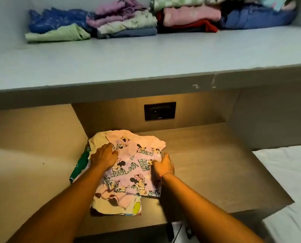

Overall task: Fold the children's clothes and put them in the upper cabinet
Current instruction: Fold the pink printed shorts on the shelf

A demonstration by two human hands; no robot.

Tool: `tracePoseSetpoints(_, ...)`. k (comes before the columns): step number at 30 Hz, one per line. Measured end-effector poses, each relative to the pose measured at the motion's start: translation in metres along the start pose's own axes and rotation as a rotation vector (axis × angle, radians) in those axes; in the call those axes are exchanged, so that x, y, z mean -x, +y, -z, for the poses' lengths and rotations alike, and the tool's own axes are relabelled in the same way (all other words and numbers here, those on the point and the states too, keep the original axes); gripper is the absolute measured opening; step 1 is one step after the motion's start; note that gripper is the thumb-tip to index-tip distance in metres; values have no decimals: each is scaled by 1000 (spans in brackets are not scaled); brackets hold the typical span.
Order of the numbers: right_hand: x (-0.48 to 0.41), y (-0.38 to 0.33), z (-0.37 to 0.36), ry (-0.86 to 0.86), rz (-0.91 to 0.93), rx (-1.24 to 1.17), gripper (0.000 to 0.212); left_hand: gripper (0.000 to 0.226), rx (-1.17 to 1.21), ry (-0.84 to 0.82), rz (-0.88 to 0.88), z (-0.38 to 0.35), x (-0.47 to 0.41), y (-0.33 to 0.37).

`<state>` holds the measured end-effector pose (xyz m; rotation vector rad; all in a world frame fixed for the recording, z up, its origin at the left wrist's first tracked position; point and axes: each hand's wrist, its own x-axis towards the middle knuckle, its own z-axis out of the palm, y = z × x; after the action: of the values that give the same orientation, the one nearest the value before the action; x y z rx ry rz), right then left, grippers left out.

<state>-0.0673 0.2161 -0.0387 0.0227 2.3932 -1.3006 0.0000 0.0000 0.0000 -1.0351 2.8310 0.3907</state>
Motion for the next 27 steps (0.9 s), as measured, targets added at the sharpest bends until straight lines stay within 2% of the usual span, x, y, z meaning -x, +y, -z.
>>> tracePoseSetpoints(3,-12,-10,0,6,-197,-226,43,54,20,-45,96,-2,-22,3)
tracePoseSetpoints(5,-20,-14,5,14,-264,-239,35,50,-22,-31,124,-3,-32,6)
tracePoseSetpoints(9,-29,-20,8,-54,-291,-244,22,31,-24,195,106,-13,-37,4)
tracePoseSetpoints(11,-29,-19,8,-48,-258,-272,19,25,71,328,69,-15,-35,2)
tracePoseSetpoints(13,-24,-14,13,-17,-140,-313,15,23,194,440,-1,-15,-29,4)
tracePoseSetpoints(15,-13,-5,22,-42,-22,-378,3,23,326,505,-64,-8,-18,10)
tracePoseSetpoints(16,-7,-1,29,-61,10,-418,7,21,387,521,-93,-3,-12,15)
tracePoseSetpoints(20,22,19,79,-89,35,-621,14,10,476,470,-268,24,-1,68)
tracePoseSetpoints(22,39,37,109,-91,-20,-731,18,12,471,420,-401,32,-4,114)
tracePoseSetpoints(25,58,76,151,-2,-132,-814,16,17,339,340,-687,20,-6,202)
tracePoseSetpoints(27,63,102,172,84,-194,-710,14,20,188,240,-785,-4,0,256)
